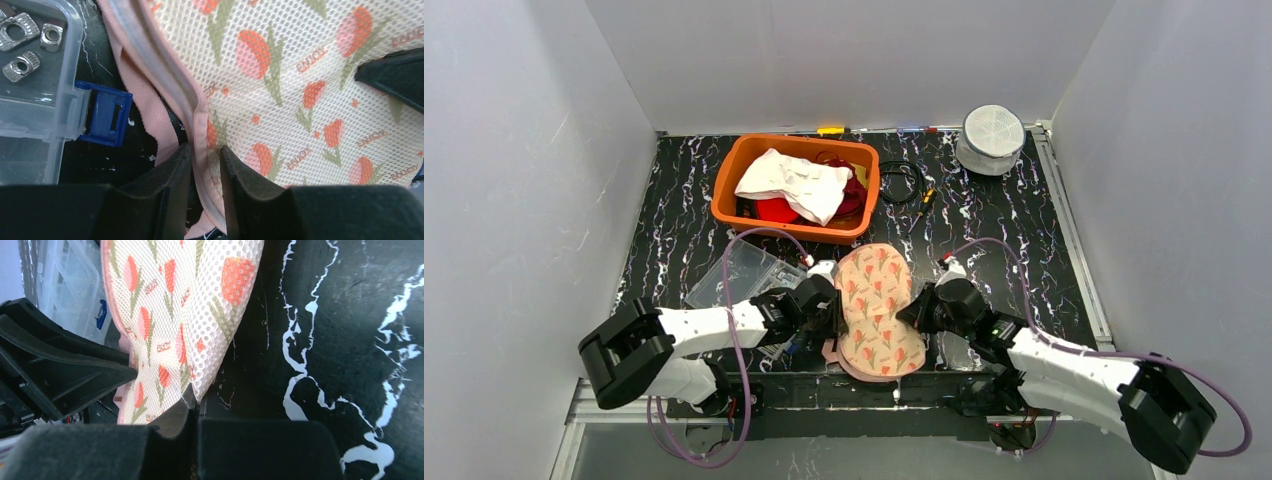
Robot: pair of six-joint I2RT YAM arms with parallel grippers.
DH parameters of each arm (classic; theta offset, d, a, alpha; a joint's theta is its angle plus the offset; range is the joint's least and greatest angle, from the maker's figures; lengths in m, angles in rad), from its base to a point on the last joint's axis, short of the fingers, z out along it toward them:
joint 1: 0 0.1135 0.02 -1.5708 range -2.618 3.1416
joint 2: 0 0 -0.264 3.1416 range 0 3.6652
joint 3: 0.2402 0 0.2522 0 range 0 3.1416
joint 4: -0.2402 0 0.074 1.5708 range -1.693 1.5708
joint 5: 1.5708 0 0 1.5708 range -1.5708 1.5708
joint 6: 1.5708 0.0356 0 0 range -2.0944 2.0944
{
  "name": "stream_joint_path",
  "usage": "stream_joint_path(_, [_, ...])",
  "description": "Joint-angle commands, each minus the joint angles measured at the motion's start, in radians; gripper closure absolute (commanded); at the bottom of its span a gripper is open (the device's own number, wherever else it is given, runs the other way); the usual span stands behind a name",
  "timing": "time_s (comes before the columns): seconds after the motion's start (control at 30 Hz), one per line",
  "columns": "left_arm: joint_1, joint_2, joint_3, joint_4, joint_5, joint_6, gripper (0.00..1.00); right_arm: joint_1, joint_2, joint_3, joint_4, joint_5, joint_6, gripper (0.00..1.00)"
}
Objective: Unzip the laundry bag and remove the bra
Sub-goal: Move the laundry bag to the center of the board.
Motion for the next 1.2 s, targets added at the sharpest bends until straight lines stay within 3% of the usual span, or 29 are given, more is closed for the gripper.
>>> stream_joint_path(0.0, [0.002, -0.066, 0.021, -0.048, 0.016, 0.004, 0.71, -0.002, -0.114, 0.042, -0.169, 0.092, -0.011, 0.99])
stream_joint_path(0.2, [0.002, -0.174, 0.037, -0.141, 0.000, 0.006, 0.63, -0.004, -0.238, 0.167, -0.504, 0.306, -0.032, 0.99])
stream_joint_path(0.37, [0.002, -0.291, 0.049, -0.234, -0.030, 0.018, 0.60, -0.019, -0.218, 0.318, -0.769, 0.530, -0.038, 0.99])
stream_joint_path(0.53, [0.001, -0.382, 0.038, -0.296, -0.055, 0.018, 0.59, -0.057, -0.213, 0.397, -0.901, 0.709, 0.001, 0.99])
stream_joint_path(0.8, [0.002, -0.468, -0.003, -0.313, -0.046, 0.000, 0.58, -0.225, -0.156, 0.383, -0.825, 0.837, -0.007, 0.99])
stream_joint_path(1.0, [0.002, -0.488, -0.013, -0.315, -0.023, -0.009, 0.58, -0.540, -0.026, 0.339, -0.618, 0.695, -0.100, 0.99])
stream_joint_path(1.17, [0.001, -0.502, -0.030, -0.302, -0.016, -0.017, 0.58, -0.732, 0.073, 0.351, -0.498, 0.609, -0.138, 0.99])
